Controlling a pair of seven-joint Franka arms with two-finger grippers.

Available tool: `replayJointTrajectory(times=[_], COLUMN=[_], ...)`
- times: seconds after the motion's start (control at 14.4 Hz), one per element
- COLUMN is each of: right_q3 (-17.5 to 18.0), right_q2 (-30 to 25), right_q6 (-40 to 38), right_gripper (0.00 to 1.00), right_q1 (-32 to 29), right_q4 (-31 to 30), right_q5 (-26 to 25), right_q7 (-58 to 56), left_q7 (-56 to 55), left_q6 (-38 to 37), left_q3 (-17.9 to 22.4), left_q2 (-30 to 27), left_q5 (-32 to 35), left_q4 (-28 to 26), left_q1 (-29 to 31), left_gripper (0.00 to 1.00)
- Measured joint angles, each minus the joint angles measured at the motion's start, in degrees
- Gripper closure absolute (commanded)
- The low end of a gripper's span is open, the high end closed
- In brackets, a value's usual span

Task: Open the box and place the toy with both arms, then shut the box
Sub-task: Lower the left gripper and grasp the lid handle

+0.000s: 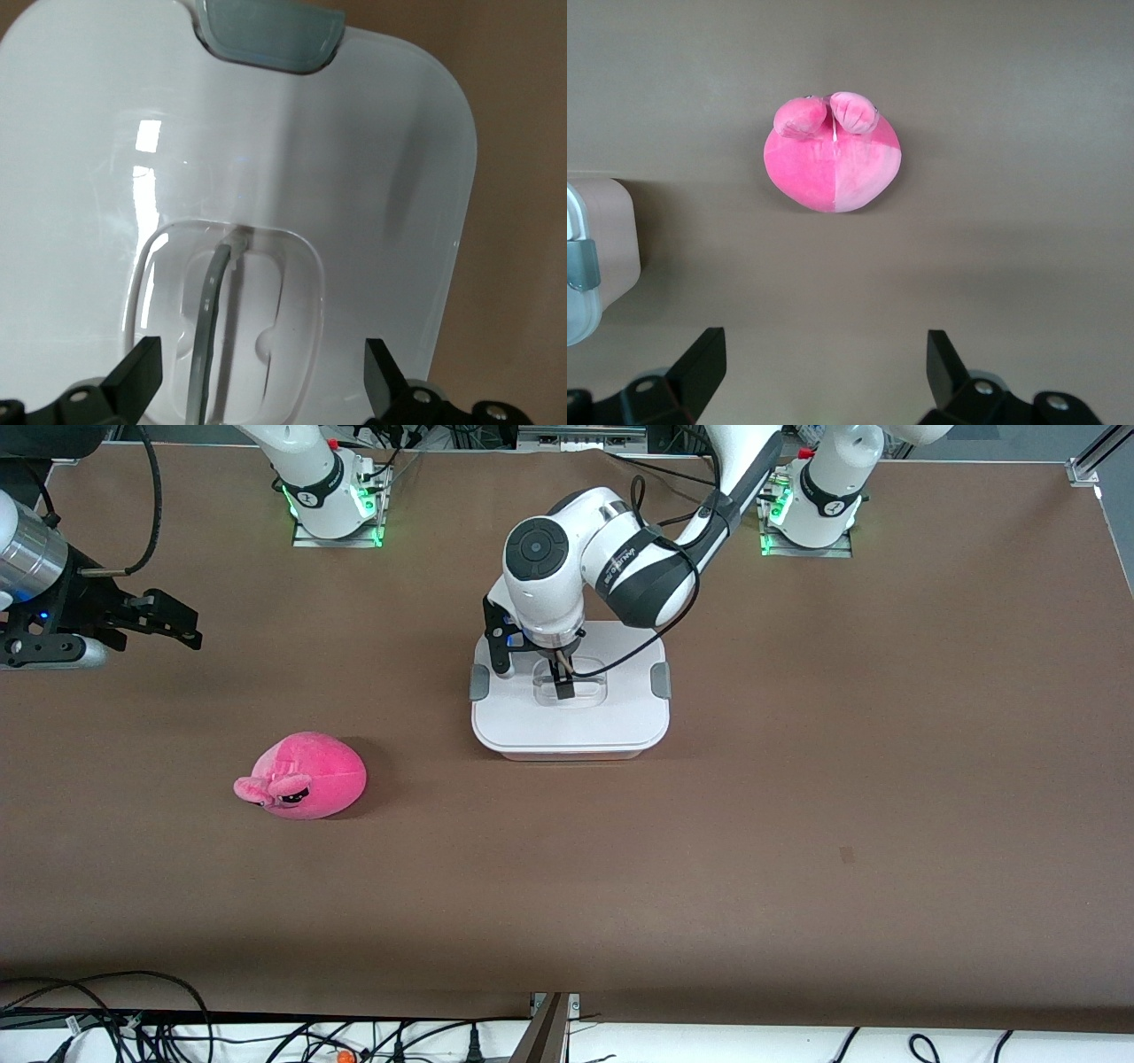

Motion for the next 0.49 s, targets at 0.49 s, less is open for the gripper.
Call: replayJointTrajectory(times=[0.49], right_q3=[0.00], right_q2=[0.00], right_q6=[0.02], right_gripper=[0.00], right_q1=[0.00], right_q4=[0.01], right_q5=[0.00], right_q7=[0.00], left_q7=[-1.51], left_q6=[-3.04], left_q3=[0.04], left_q2=[-2.33], left_q5=[0.76], left_q4=[-0.81], left_q1=[-0.74], left_gripper=[0.05])
